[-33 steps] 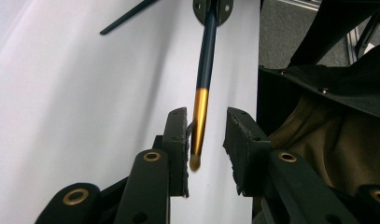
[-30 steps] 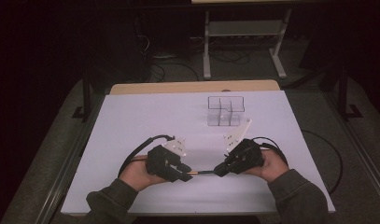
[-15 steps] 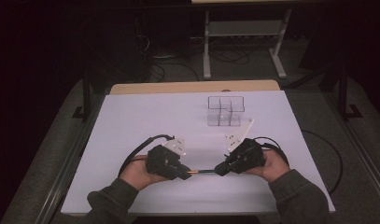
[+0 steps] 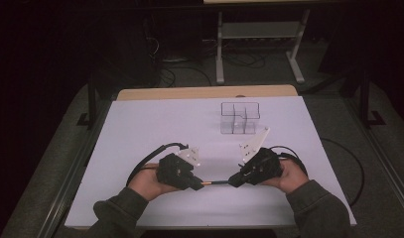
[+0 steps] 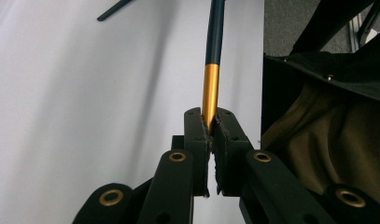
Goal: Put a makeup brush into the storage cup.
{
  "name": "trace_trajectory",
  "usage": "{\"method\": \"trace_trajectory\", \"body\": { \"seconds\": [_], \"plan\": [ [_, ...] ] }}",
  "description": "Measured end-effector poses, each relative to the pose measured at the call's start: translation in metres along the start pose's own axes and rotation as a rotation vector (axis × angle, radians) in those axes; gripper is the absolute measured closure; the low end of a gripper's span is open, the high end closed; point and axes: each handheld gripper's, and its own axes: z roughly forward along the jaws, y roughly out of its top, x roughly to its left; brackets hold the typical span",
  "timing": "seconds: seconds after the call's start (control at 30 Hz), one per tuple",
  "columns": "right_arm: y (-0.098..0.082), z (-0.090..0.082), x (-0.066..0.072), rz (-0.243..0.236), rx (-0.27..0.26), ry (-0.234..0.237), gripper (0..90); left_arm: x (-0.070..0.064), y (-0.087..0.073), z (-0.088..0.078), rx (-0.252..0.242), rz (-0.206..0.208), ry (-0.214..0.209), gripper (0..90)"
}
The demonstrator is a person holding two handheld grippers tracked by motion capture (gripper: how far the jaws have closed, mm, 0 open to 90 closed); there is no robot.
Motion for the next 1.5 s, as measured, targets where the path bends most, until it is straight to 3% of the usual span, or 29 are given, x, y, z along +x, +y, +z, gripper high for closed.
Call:
{"method": "trace_trajectory", "body": {
  "seconds": [0.3, 0.47, 0.57, 0.83, 1.03, 1.4, 1.5],
  "plan": [
    [-0.001, 0.002, -0.001, 0.002, 0.022, -0.004, 81.3, -0.001, 0.005, -0.001, 0.022, 0.014, 0.003, 85.2],
    [0.000, 0.003, -0.002, 0.016, 0.038, 0.001, 70.7, -0.002, 0.008, -0.002, 0.031, 0.013, 0.012, 85.4],
    [0.004, 0.001, -0.002, 0.015, 0.049, -0.011, 69.6, -0.002, 0.009, -0.002, 0.046, 0.013, 0.018, 85.4],
    [0.028, -0.003, -0.002, -0.025, 0.082, -0.018, 71.9, -0.005, 0.017, -0.001, 0.051, 0.031, 0.028, 85.4],
    [0.041, 0.010, -0.003, -0.056, 0.124, 0.008, 72.5, -0.006, 0.021, 0.000, 0.059, 0.037, 0.025, 85.4],
    [0.043, 0.024, -0.004, -0.046, 0.182, 0.046, 81.3, -0.007, 0.029, -0.003, 0.062, 0.062, 0.027, 85.3],
    [0.042, 0.024, -0.005, -0.062, 0.181, 0.042, 81.5, -0.007, 0.030, -0.004, 0.050, 0.065, 0.025, 85.3]
  ]
}}
